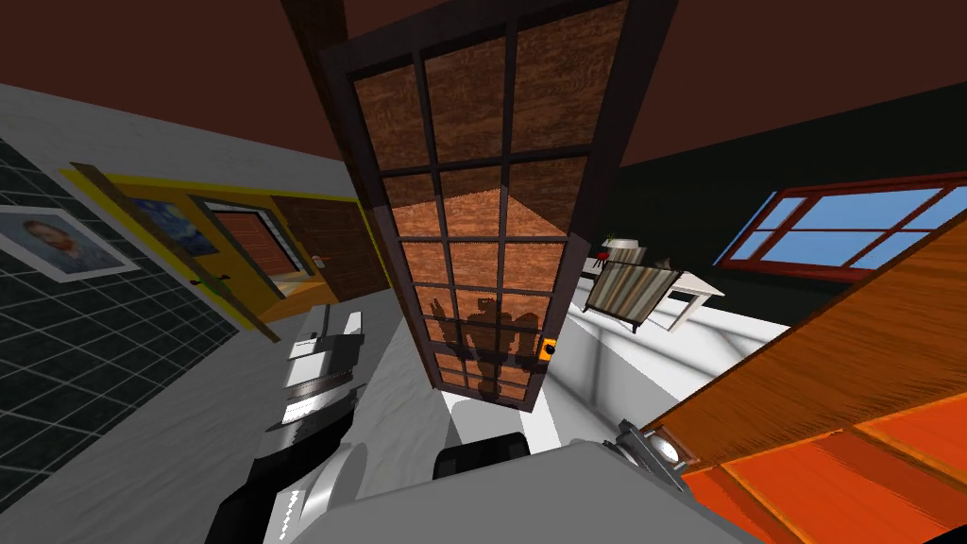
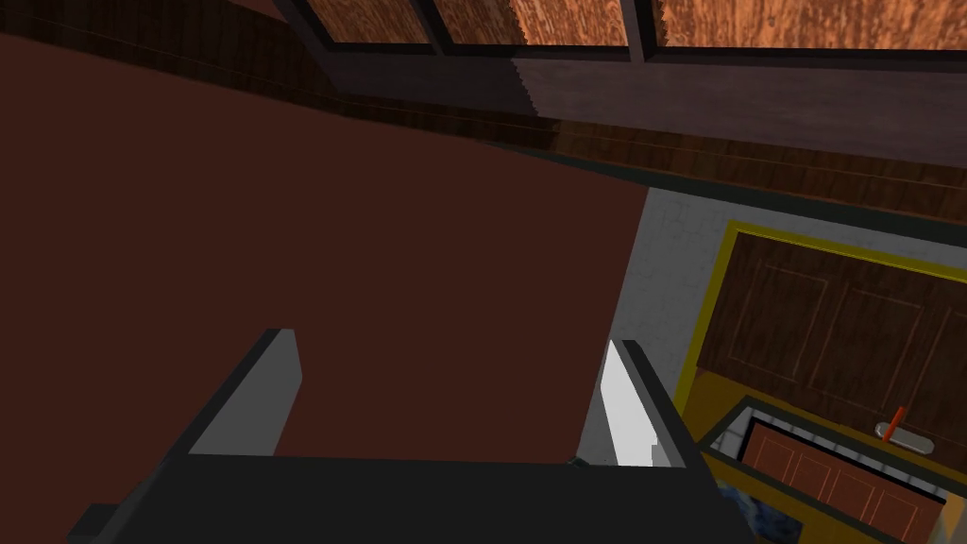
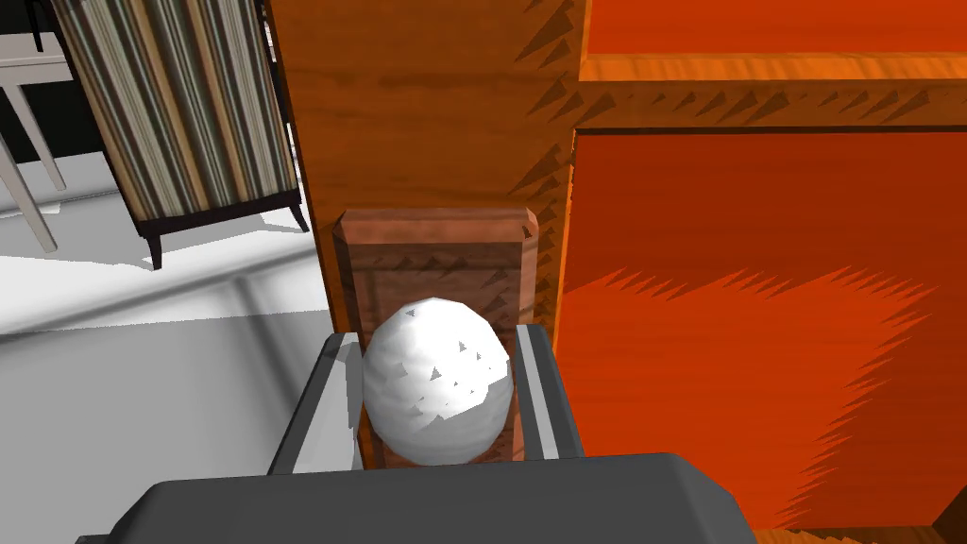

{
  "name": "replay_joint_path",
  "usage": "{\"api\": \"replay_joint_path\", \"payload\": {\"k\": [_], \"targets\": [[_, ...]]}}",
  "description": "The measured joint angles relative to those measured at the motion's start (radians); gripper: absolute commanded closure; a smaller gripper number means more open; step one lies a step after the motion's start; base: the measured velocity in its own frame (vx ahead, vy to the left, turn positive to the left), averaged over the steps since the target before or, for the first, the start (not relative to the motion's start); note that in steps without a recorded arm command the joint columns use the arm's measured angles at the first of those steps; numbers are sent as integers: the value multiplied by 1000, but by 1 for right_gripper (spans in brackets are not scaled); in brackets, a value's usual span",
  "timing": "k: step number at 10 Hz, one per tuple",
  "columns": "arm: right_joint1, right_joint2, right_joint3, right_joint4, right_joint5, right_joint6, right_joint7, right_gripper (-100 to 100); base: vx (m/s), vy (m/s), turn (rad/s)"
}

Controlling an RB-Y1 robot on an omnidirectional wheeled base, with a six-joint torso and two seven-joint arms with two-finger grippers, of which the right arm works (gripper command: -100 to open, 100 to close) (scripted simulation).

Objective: Push the door open

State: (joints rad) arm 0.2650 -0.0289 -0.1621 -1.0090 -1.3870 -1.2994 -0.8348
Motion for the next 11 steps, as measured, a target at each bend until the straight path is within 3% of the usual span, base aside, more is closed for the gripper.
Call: {"api": "replay_joint_path", "payload": {"k": [6,8,9,11], "targets": [[-43,-7,-71,24,-89,-86,26,100,-29,-142,151],[-47,0,-91,22,-116,-111,37,100,-19,-103,115],[-60,1,-100,46,-125,-127,29,100,-21,-121,172],[-63,15,-122,33,-155,-153,48,100,-23,-127,133]]}}
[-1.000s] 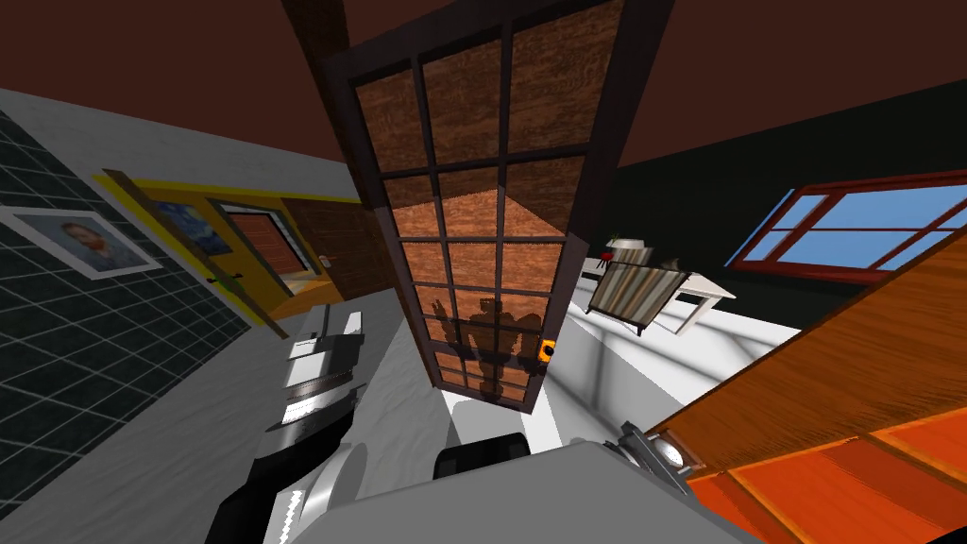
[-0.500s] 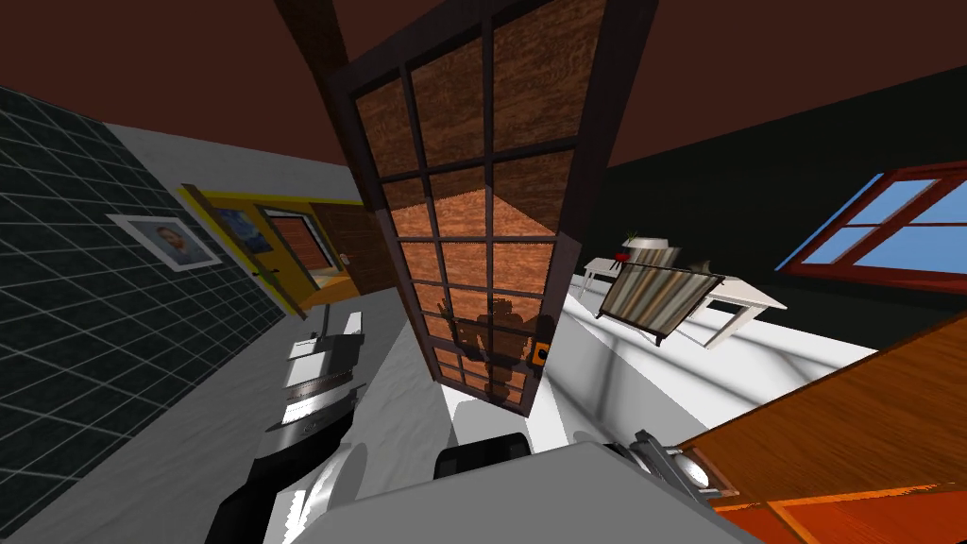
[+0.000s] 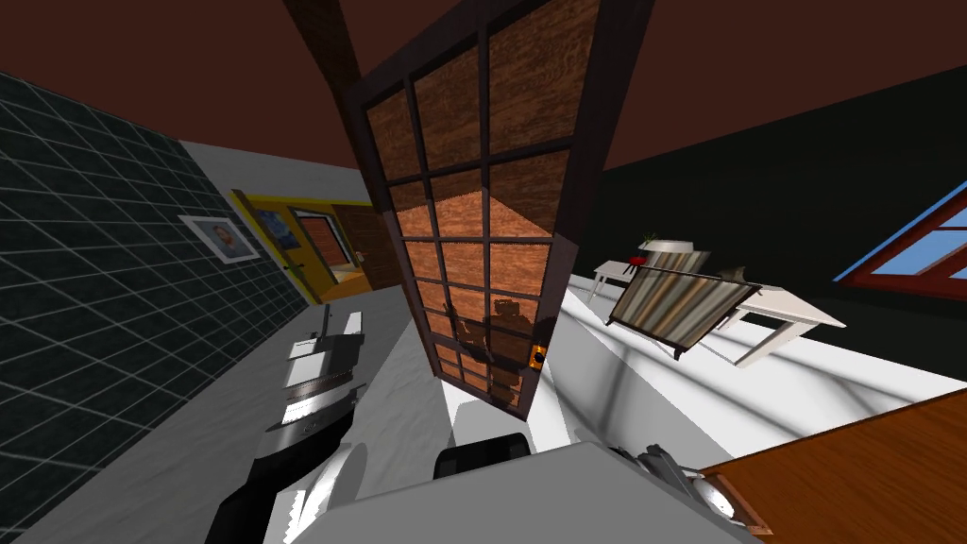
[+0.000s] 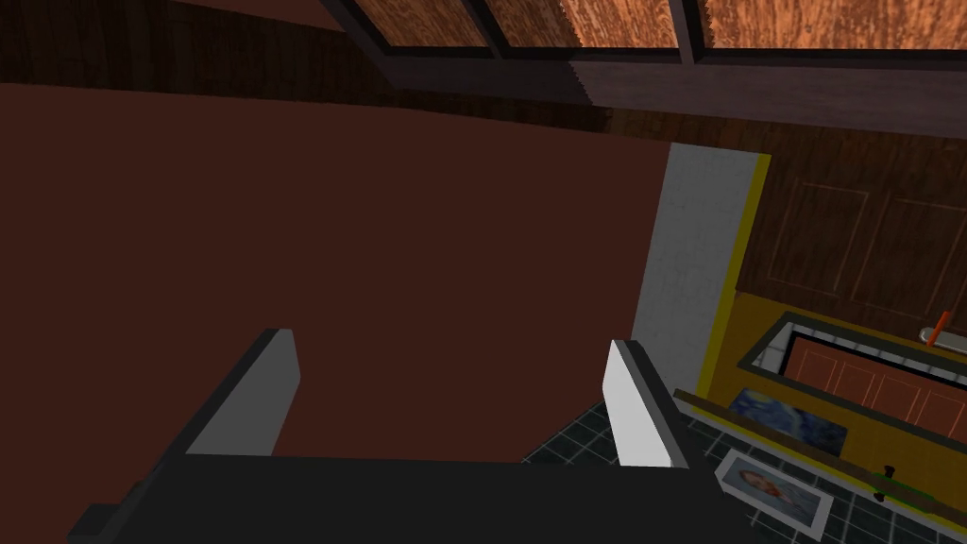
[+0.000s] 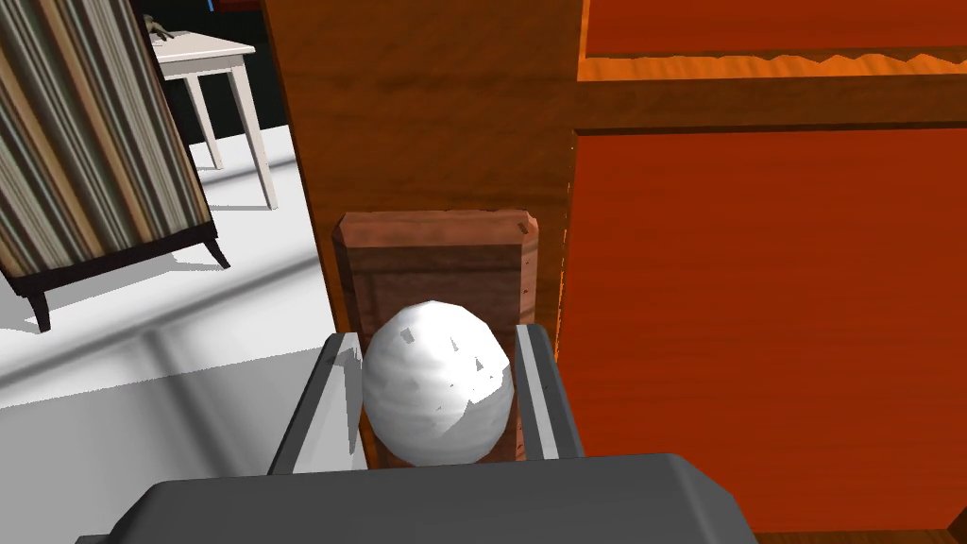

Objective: Push the door open

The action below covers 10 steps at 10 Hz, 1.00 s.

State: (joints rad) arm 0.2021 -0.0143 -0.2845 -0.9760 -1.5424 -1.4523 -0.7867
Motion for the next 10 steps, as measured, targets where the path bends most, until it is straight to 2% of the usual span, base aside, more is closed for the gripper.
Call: {"api": "replay_joint_path", "payload": {"k": [2,3,4,6,8,10], "targets": [[-6,14,-22,0,-26,-31,12,100,-11,-136,154],[-12,19,-34,10,-39,-48,13,100,-10,-59,29],[-13,19,-36,12,-41,-52,12,100,-7,-135,-9],[-11,3,-47,18,-71,-59,8,100,-37,-190,-5],[-5,-9,-58,10,-93,-78,10,100,-15,-201,-22],[-7,-19,-75,22,-120,-98,6,100,10,-220,-13]]}}
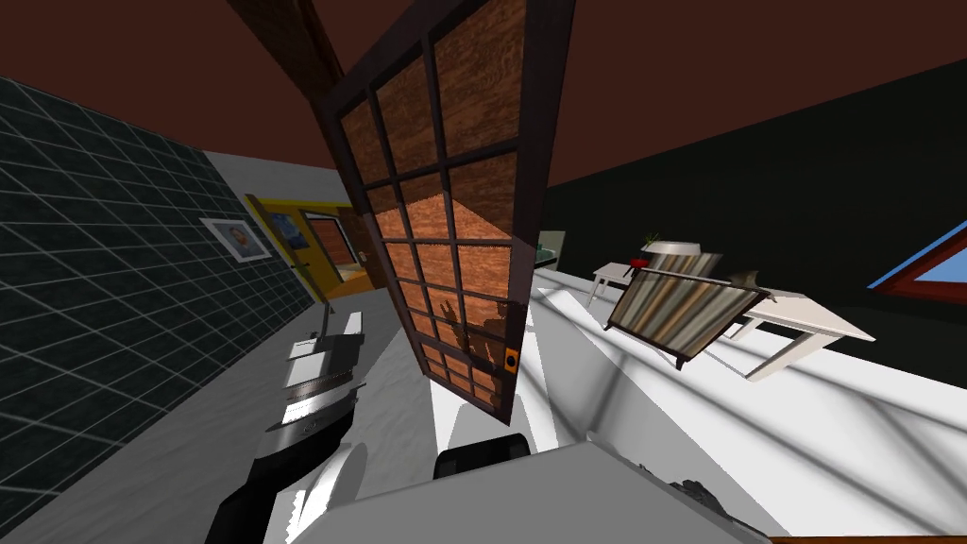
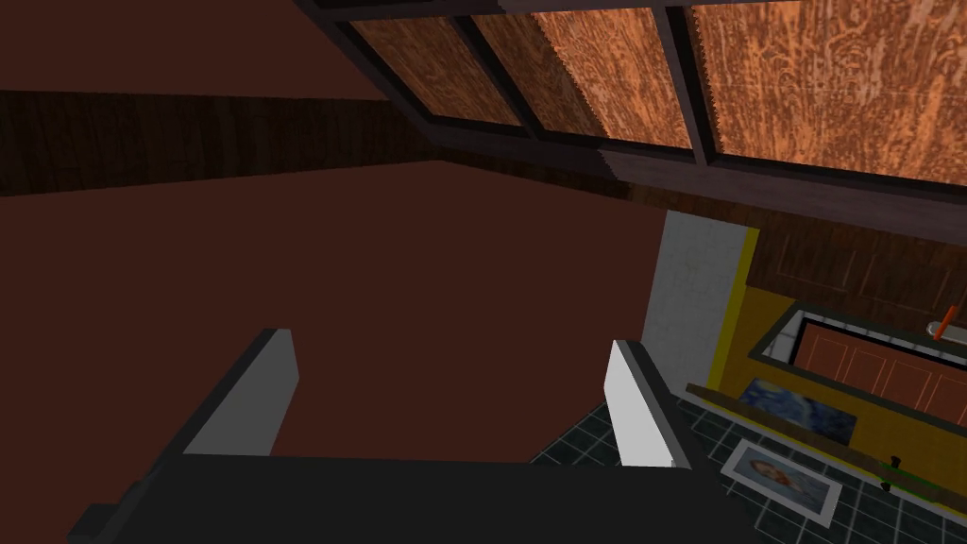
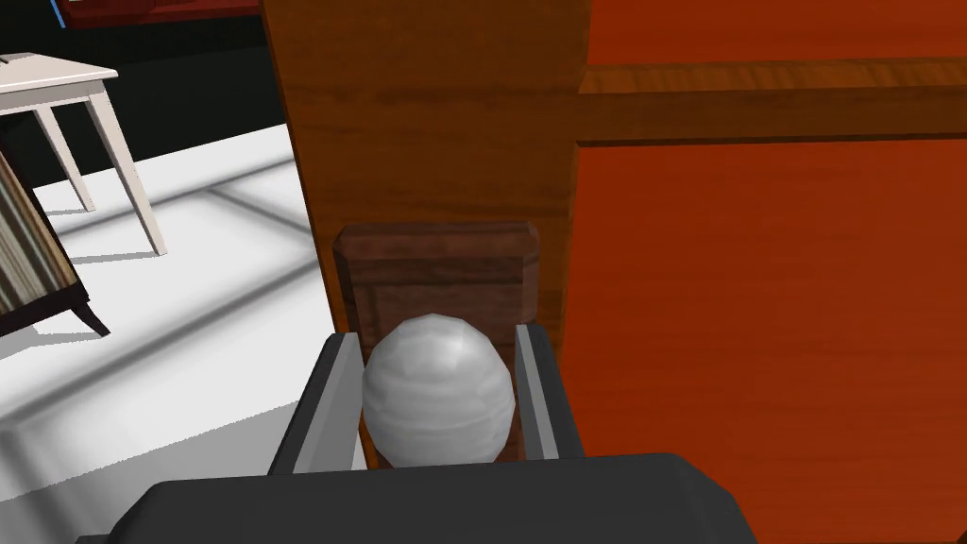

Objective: Push the door open

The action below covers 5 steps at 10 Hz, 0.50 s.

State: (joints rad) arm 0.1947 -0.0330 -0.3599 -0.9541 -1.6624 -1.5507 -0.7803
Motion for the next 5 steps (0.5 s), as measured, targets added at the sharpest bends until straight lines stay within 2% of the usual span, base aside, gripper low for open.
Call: {"api": "replay_joint_path", "payload": {"k": [2,4,5], "targets": [[9,9,-15,-10,-29,-22,2,100,-12,-223,-10],[9,13,-26,5,-42,-39,-10,100,-13,-105,-6],[9,4,-33,15,-59,-37,-16,100,-45,-161,8]]}}
